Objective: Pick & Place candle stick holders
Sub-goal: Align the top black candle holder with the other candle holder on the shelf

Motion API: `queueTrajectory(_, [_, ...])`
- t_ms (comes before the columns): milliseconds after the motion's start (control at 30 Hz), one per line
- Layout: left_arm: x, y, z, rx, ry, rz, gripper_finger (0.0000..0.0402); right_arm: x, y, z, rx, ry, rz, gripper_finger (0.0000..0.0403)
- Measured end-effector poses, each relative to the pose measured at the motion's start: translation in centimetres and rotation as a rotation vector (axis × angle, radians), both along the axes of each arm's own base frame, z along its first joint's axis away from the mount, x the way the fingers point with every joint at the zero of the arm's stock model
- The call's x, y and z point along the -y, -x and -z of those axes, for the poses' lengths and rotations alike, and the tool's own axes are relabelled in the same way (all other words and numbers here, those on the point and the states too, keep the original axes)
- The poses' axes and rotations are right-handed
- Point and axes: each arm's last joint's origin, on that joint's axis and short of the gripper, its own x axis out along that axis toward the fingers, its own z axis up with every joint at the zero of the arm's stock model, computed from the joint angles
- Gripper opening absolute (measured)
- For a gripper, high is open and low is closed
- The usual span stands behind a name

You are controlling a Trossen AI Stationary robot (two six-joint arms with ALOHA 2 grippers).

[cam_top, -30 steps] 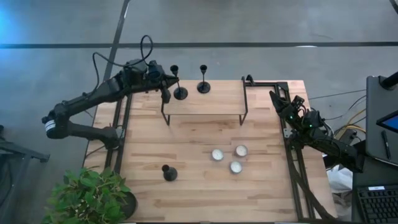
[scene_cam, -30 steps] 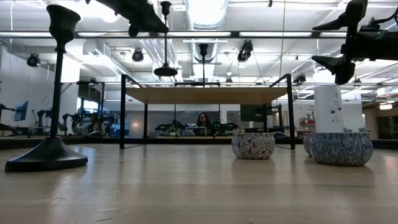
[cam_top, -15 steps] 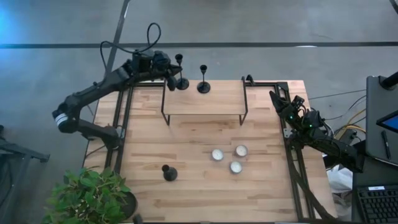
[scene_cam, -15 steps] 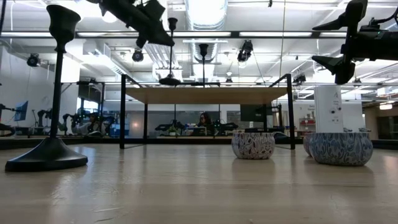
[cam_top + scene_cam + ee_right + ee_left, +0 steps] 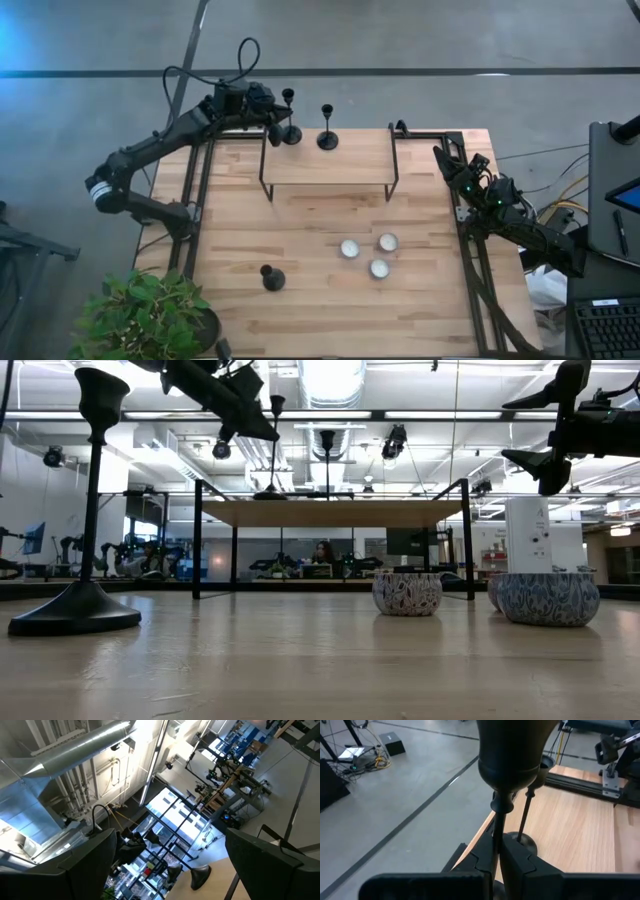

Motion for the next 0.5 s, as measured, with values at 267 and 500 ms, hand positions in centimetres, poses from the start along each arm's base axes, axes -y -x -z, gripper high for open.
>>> queueTrajectory(267, [0.0, 0.1, 0.3, 0.052, -0.014, 0.047, 0.0018, 0.0, 0.0, 0.0, 0.000, 0.000, 0.000, 0.0366])
queueTrajectory(500, [0.6, 1.1, 2.4, 0.094, -0.013, 0.032, 0.0018, 0.0, 0.0, 0.0, 0.000, 0.000, 0.000, 0.0366])
